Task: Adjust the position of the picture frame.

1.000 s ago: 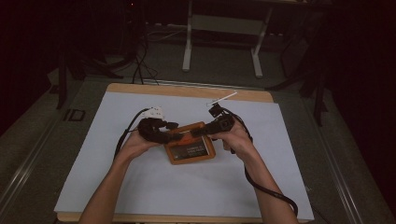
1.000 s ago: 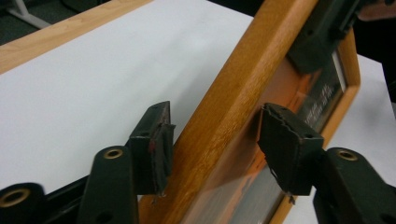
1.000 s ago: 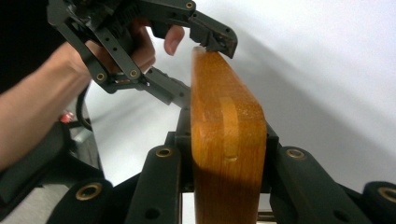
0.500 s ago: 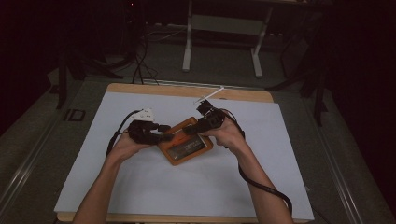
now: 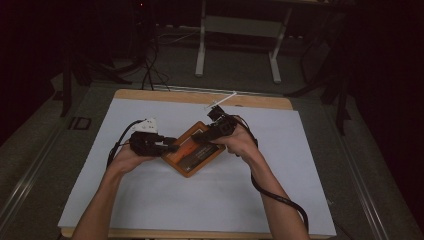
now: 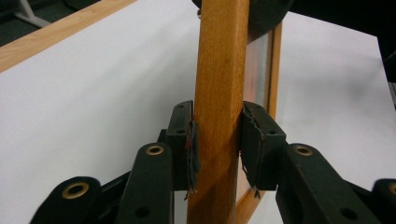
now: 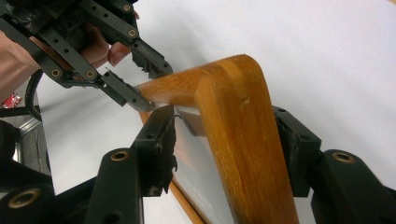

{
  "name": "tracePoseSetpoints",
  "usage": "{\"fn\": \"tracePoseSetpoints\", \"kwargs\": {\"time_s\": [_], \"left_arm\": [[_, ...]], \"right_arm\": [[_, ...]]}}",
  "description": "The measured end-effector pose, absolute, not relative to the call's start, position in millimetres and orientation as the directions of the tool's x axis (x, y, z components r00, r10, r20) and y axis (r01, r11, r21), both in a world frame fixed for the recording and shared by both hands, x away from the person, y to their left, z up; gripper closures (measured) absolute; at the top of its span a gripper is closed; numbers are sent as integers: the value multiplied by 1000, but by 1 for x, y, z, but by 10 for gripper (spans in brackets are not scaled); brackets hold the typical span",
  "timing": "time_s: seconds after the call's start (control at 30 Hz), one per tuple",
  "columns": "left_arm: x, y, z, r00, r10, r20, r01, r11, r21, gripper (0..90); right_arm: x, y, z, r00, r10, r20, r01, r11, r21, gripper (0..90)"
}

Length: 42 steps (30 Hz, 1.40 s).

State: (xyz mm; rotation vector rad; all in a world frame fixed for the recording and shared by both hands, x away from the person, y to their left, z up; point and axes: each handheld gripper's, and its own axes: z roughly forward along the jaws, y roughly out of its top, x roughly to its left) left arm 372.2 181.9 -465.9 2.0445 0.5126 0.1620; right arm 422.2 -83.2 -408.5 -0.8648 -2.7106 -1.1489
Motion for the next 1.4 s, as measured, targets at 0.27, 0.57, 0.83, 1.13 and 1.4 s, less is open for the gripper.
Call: {"fn": "tracePoseSetpoints", "kwargs": {"time_s": [0.27,0.57,0.83,1.13,1.4], "left_arm": [[370,183,-465,907,415,-77,274,-440,855,687],[367,184,-465,905,420,-72,272,-440,856,688],[366,186,-467,903,423,-70,271,-437,858,688],[365,189,-468,898,433,-79,283,-430,857,688],[365,189,-468,893,441,-90,296,-423,857,687]], "right_arm": [[425,-82,-410,-847,463,262,510,568,646,407],[423,-84,-415,-855,467,226,485,564,668,339],[413,-105,-423,-817,548,180,483,478,733,200],[387,-141,-464,-713,620,329,579,255,775,202],[367,-121,-516,-692,575,437,643,215,735,414]]}}
